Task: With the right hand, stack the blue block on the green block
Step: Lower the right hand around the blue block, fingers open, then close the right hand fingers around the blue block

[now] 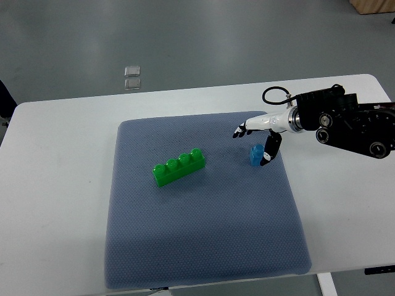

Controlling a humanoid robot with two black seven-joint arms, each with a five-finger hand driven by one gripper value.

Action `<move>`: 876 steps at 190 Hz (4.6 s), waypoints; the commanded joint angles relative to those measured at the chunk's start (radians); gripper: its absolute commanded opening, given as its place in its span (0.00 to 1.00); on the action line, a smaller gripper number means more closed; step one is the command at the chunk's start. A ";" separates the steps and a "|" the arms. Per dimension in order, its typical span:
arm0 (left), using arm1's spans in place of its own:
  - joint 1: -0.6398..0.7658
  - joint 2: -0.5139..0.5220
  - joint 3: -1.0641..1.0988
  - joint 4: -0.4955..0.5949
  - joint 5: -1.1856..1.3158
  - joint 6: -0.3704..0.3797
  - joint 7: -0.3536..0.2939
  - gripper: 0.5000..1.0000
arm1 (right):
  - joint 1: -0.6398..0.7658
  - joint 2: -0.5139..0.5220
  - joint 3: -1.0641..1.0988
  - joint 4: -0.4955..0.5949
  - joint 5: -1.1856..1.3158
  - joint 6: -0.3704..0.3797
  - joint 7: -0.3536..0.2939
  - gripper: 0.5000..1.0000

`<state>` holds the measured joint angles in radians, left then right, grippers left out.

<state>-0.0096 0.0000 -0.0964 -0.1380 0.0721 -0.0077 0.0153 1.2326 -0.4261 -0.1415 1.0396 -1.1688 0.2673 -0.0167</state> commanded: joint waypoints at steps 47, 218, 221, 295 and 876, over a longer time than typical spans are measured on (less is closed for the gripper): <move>0.000 0.000 0.000 0.000 0.000 0.000 0.000 1.00 | -0.022 0.000 0.002 -0.016 0.052 -0.017 -0.035 0.82; -0.001 0.000 0.000 0.000 0.000 0.000 0.000 1.00 | -0.016 0.041 0.002 -0.036 0.081 -0.033 -0.078 0.82; 0.000 0.000 0.000 0.000 0.000 0.000 0.000 1.00 | -0.016 0.041 0.002 -0.036 0.081 -0.034 -0.078 0.82; 0.000 0.000 0.001 0.000 0.000 0.000 0.000 1.00 | -0.010 0.035 -0.010 -0.036 -0.006 -0.034 -0.080 0.81; -0.001 0.000 0.001 0.000 0.000 0.000 0.000 1.00 | 0.021 0.038 -0.040 -0.021 -0.035 0.012 -0.069 0.03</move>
<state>-0.0094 0.0000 -0.0962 -0.1381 0.0721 -0.0077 0.0153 1.2532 -0.3881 -0.1810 1.0186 -1.2041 0.2786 -0.0866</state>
